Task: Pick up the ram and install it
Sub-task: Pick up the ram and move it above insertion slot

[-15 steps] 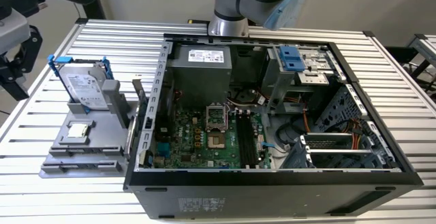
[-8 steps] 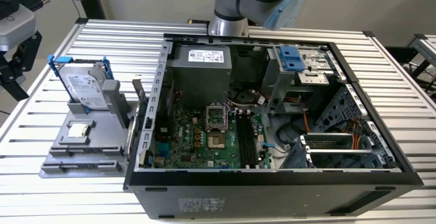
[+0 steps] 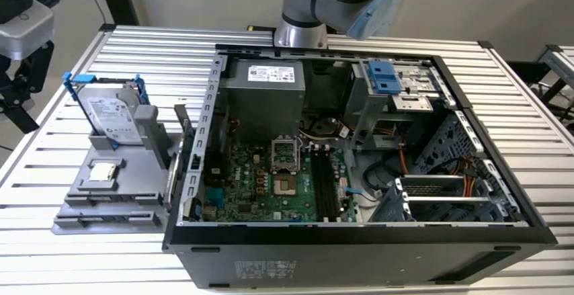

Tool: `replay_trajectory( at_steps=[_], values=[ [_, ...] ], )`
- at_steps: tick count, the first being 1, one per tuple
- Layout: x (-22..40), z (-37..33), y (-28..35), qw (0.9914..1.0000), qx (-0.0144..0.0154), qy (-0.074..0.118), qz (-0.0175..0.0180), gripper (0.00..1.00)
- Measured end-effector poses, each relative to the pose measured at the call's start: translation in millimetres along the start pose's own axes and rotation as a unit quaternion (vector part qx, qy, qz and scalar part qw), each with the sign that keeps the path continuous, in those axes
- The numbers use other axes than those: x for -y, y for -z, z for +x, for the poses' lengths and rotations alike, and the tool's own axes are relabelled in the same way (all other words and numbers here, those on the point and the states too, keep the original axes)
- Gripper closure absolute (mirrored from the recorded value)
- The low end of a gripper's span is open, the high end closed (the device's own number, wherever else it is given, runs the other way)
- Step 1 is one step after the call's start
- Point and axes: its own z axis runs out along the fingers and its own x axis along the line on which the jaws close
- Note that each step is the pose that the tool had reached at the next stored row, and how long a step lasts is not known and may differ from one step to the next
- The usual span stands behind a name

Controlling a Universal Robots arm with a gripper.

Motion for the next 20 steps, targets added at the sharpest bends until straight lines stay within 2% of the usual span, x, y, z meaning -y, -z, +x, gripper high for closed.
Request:
replay_trajectory(
  at_steps=[3,6,9,11,13,16,20],
  values=[
    [0.0,0.0,0.1,0.99981,0.0007,0.019,0.0028,1.00],
    [0.0,0.0,0.0,0.99925,0.0015,0.038,0.0056,1.00],
    [0.0,0.0,0.0,0.99833,0.0012,0.058,0.0053,1.00],
    [-0.1,0.1,-0.1,0.99729,0.0008,0.073,0.0049,1.00],
    [-0.2,0.1,-0.2,0.99586,0.0003,0.091,0.0045,1.00],
    [0.0,0.0,-0.3,0.99299,-0.0005,0.118,0.0037,1.00],
    [0.0,0.0,-0.4,0.98809,-0.0016,0.154,0.0028,1.00]
  ],
)
